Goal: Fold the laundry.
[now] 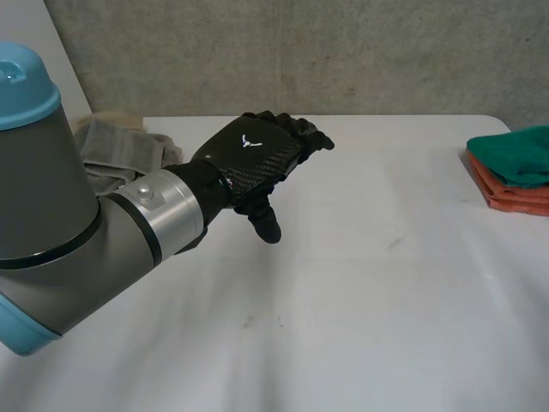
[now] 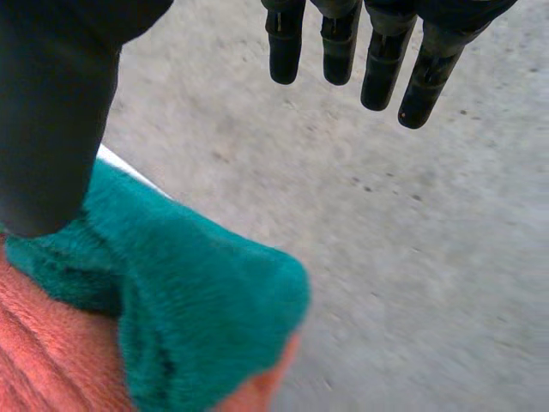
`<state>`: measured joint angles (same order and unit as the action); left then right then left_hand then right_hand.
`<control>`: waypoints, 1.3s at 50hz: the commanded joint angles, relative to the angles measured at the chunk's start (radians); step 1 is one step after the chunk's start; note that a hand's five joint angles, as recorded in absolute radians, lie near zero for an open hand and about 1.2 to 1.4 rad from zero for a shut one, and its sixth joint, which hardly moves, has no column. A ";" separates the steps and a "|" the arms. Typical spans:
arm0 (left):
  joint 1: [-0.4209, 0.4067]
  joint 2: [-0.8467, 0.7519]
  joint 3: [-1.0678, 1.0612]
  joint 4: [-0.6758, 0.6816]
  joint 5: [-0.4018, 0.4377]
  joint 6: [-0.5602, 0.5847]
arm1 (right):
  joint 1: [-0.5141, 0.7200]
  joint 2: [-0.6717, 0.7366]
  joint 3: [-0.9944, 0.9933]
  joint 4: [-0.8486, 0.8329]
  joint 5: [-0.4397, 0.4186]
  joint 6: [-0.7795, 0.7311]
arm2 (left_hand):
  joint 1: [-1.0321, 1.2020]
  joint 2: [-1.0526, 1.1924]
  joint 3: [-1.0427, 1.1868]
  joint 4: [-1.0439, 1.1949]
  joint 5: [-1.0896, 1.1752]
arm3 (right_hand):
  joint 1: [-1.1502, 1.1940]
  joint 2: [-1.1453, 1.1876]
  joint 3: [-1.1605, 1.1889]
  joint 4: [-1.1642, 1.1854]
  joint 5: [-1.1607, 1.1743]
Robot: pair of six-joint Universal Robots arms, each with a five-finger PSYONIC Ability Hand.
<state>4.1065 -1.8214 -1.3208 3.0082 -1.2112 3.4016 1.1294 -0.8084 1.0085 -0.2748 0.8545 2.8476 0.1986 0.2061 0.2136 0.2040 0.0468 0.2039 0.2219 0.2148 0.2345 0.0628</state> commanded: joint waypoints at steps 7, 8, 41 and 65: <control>0.005 0.024 0.006 0.006 -0.007 -0.013 | 0.130 -0.202 -0.039 0.037 0.528 -0.631 | 0.015 0.008 0.000 0.010 -0.008 | -0.029 -0.047 -0.040 -0.060 -0.063; 0.006 0.025 0.006 0.011 -0.008 -0.016 | 0.217 -0.222 0.002 -0.027 0.516 -0.570 | 0.012 0.005 -0.003 0.007 -0.011 | -0.029 -0.047 -0.040 -0.060 -0.063; 0.690 -0.674 0.337 0.429 -0.094 0.281 | 0.710 -0.453 0.788 -0.253 0.273 -0.238 | 0.076 0.069 0.061 0.071 0.054 | -0.029 -0.047 -0.040 -0.060 -0.063; 0.595 -0.557 0.279 0.587 -0.126 0.223 | 0.708 -0.437 0.802 -0.254 0.296 -0.243 | 1.198 1.190 1.183 1.192 1.175 | -0.029 -0.047 -0.040 -0.060 -0.063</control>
<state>4.7546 -2.5687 -0.9391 3.5527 -1.2688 3.6721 1.8376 -1.2439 1.8183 -0.5271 1.1462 2.6053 1.0105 1.1886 1.1568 1.1962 0.9390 0.2039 0.2219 0.2148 0.2345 0.0616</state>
